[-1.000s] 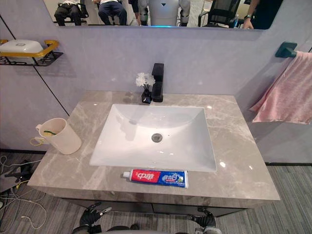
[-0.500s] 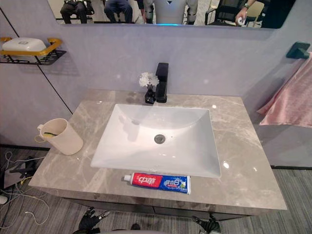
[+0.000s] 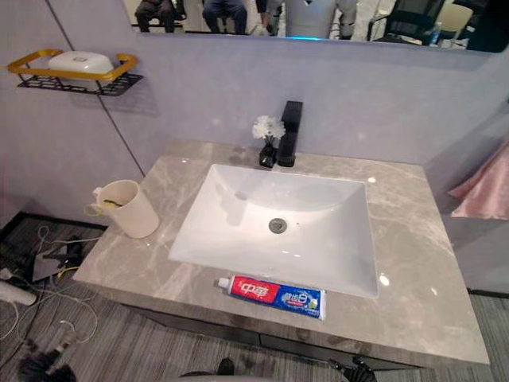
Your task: Organize washtable
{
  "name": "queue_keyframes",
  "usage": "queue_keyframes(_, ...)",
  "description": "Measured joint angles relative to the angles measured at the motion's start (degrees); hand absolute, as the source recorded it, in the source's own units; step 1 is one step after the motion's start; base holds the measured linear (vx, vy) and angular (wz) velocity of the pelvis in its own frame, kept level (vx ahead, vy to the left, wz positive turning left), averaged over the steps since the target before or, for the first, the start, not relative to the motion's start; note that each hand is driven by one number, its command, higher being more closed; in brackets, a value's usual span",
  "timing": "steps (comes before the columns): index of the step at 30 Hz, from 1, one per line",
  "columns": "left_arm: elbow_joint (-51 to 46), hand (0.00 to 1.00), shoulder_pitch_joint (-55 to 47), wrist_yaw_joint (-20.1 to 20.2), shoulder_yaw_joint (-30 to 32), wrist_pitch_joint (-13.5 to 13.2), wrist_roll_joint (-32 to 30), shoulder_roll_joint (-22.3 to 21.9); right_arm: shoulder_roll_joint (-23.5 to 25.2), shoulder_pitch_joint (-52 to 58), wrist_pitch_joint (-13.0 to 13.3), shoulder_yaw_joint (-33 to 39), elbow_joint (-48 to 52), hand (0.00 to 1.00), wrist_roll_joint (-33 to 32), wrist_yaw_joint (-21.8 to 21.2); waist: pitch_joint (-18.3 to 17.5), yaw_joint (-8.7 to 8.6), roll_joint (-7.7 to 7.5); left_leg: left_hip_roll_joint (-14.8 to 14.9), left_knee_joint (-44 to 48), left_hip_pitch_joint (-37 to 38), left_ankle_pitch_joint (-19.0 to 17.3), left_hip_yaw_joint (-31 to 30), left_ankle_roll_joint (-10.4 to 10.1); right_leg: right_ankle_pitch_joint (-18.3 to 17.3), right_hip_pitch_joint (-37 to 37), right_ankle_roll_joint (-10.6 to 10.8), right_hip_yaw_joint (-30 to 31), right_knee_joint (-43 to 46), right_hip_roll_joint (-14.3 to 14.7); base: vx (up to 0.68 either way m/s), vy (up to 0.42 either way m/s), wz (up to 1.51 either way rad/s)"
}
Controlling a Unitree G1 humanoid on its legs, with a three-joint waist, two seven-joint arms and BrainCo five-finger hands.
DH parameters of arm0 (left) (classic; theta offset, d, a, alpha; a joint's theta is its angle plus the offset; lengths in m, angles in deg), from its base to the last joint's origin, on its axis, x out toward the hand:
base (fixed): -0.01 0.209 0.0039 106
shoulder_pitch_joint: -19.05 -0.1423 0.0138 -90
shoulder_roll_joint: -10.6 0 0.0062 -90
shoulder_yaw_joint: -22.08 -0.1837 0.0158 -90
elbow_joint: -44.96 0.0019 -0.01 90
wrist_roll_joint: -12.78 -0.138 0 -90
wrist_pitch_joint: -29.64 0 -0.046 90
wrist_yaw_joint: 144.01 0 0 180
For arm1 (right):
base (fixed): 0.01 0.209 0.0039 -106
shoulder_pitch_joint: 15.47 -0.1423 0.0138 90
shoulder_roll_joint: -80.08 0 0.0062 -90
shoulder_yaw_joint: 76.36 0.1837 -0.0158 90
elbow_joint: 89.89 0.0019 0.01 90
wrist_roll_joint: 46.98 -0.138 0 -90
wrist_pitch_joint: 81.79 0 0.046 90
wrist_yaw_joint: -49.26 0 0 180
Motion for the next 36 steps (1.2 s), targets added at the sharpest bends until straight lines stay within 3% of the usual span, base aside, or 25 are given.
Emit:
queue_keyframes(6, -28.7, 0.00, -0.1, -3.3, -0.1, -1.8, -2.5, -0.3, 0.0, 2.8, 0.0, 1.9, 0.7, 0.00, -0.1, 0.0, 0.0, 1.47, -0.03, -1.2, 2.6, -2.1, -0.1, -3.8, 0.1, -0.6, 1.1, 0.4, -3.8, -0.2, -0.3, 0.02, -0.025, 0.33)
queue_keyframes(12, -54.2, 0.00, 0.7, -3.5, -11.2, -4.1, -12.9, -0.8, -0.4, 3.7, 0.0, 2.3, 1.5, 0.00, -1.1, -0.3, 0.0, 0.90, 1.12, -1.8, 5.6, -3.9, -0.4, -6.6, 0.0, -0.8, 1.9, 0.2, -6.7, 0.4, -0.6, -0.02, -0.014, 0.24)
queue_keyframes(16, -62.3, 0.00, 0.7, -0.8, -20.2, -5.5, -17.3, -0.6, -0.4, 3.5, 0.1, 1.2, 2.1, 0.00, -1.9, -1.8, 0.1, -0.49, 1.48, -1.7, 6.2, -3.9, -0.4, -7.2, 0.0, -1.3, 2.0, -0.4, -7.2, 1.0, -0.3, -0.05, -0.006, 0.09)
queue_keyframes(19, -63.8, 0.00, 1.0, 1.1, -25.9, -5.8, -19.5, 0.1, -0.5, 3.2, 0.3, -0.6, 2.2, 0.00, -2.2, -2.6, 0.1, -1.56, 1.41, -1.7, 7.2, -4.5, -0.4, -7.5, 0.0, -1.3, 2.0, -0.5, -7.4, 1.1, -0.2, -0.05, -0.001, 0.05)
queue_keyframes(26, -63.3, 0.00, 6.3, 4.7, -39.8, -4.5, -30.1, 4.0, -0.5, 2.8, 0.3, -5.1, 2.1, 0.00, -2.2, -2.9, 0.0, -1.62, 1.03, -0.7, 6.8, -4.5, -0.5, -6.5, -0.5, -0.7, 1.7, -0.5, -6.6, 0.7, 0.5, -0.01, -0.001, -0.04)
queue_keyframes(31, -57.8, 0.00, 9.8, 6.9, -51.5, -3.9, -33.8, 3.7, -0.5, 2.3, 0.4, -6.2, 2.1, 0.00, -2.1, -3.7, -0.2, -1.67, 0.79, 0.3, 6.5, -4.6, -0.3, -4.9, -0.6, -0.2, 0.9, -0.9, -4.9, 0.6, 1.2, 0.02, -0.024, -0.18)
queue_keyframes(36, -48.6, 0.00, 11.8, 9.9, -59.3, -2.0, -35.3, 0.9, -0.1, 1.4, 0.4, -7.3, 2.1, 0.00, -2.1, -3.9, -0.5, -3.16, 0.33, 0.7, 5.9, -4.5, -0.1, -4.2, -0.8, 0.2, 0.6, -1.0, -4.1, -0.3, 1.6, 0.02, -0.018, -0.07)
